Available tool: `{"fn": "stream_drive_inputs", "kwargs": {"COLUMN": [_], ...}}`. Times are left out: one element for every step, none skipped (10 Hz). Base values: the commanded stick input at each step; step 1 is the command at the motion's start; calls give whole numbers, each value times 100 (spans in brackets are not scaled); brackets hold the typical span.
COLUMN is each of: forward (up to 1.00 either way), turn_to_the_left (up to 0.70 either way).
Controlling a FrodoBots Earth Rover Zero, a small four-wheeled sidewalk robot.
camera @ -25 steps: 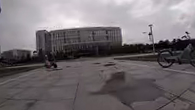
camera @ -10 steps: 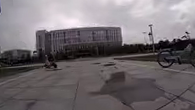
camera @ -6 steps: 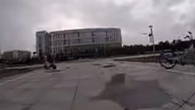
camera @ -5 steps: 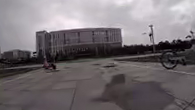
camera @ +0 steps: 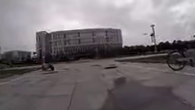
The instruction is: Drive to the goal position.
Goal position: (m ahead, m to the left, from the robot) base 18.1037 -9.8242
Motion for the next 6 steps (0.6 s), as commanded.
{"fn": "stream_drive_inputs", "kwargs": {"forward": [70,70,70,70,70,70], "turn_to_the_left": [0,0,0,0,0,0]}}
